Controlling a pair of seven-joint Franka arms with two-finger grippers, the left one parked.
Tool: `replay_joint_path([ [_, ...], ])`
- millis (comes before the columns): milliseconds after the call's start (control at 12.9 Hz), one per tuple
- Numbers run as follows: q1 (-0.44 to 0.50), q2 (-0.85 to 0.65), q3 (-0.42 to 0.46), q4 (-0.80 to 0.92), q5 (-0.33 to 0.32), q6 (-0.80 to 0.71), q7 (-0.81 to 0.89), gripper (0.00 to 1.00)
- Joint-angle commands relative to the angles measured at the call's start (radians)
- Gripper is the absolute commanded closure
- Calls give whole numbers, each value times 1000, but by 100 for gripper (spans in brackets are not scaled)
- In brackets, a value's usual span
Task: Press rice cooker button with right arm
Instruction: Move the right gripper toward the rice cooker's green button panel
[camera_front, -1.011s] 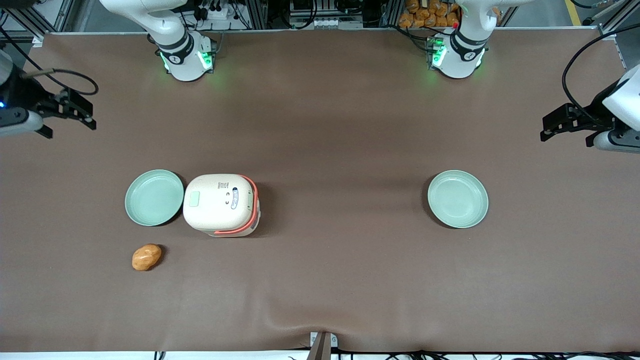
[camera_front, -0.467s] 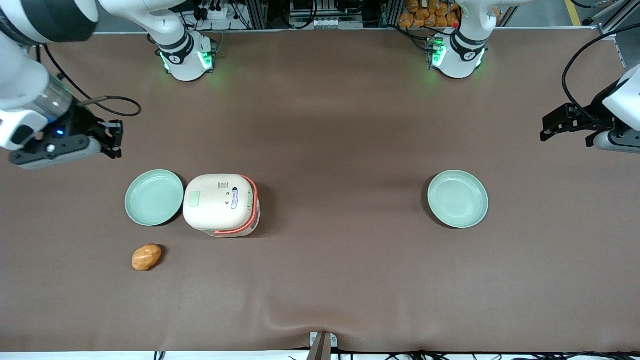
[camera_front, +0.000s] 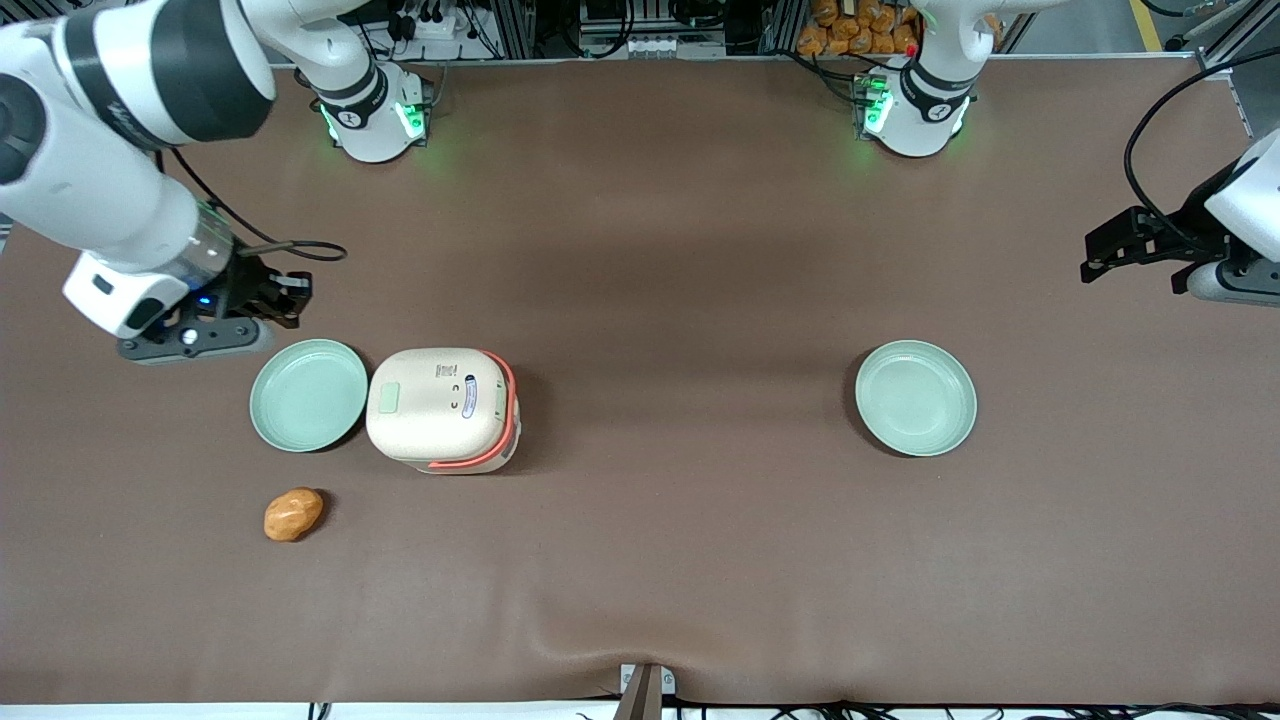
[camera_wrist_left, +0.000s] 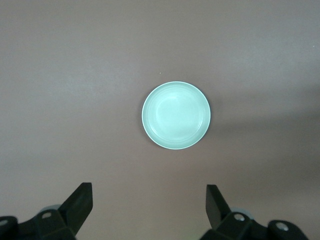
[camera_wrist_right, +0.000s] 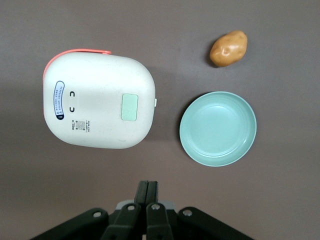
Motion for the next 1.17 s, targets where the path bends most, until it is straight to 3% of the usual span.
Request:
replay_joint_path([
  [0,30,-4,-5,-52,8,46,94,100],
  [467,47,62,-5,-101,8,163,227,100],
  [1089,45,141,-5,-101,8,290,226,100],
])
